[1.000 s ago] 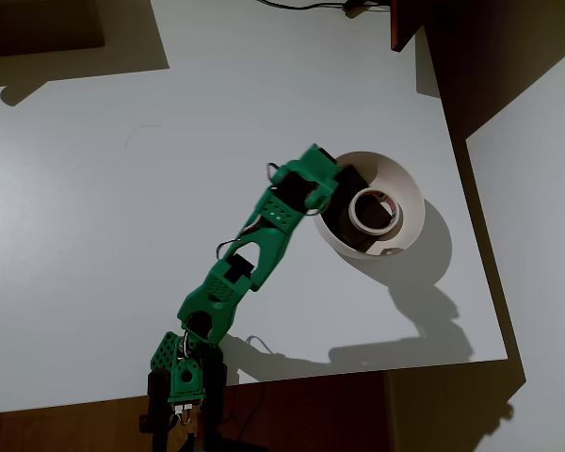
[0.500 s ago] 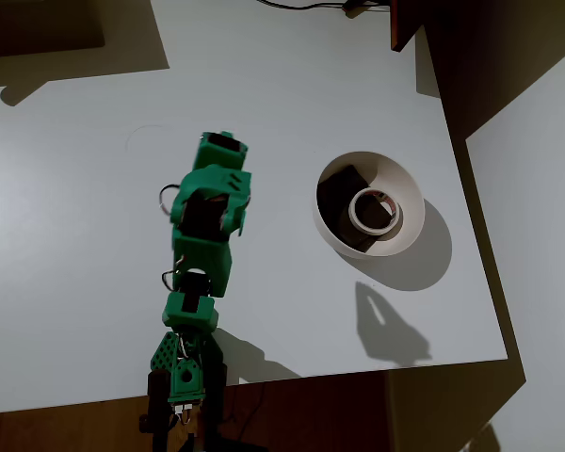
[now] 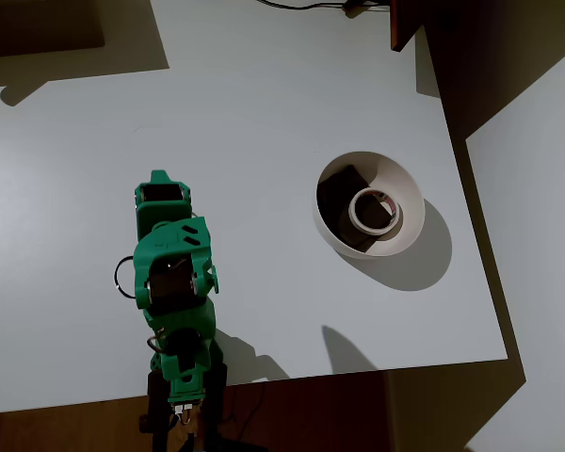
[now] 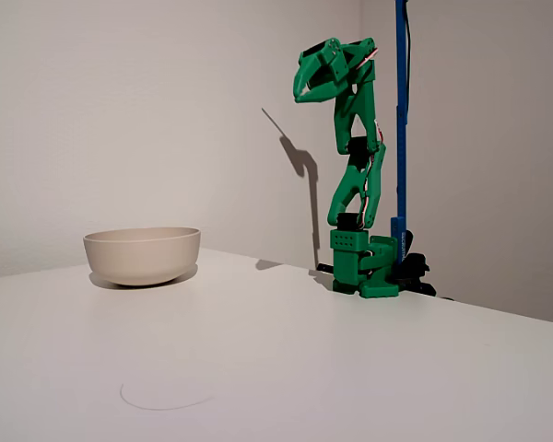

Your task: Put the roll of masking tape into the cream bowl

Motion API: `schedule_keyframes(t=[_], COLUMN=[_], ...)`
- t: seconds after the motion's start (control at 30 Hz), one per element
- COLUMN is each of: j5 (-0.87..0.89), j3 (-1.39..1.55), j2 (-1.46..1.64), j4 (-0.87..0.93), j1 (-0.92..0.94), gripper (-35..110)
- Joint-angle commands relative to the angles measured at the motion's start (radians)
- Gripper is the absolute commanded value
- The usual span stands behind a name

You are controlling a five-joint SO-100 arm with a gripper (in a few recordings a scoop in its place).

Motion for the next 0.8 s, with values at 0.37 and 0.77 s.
schedule_keyframes(t=[0.37, 0.77], j5=[-0.097, -0.120], j3=[1.086, 1.575], j2=[0.580, 0.818], j4=[-0.371, -0.509], j1=[0.064, 0.052], gripper=[-8, -8])
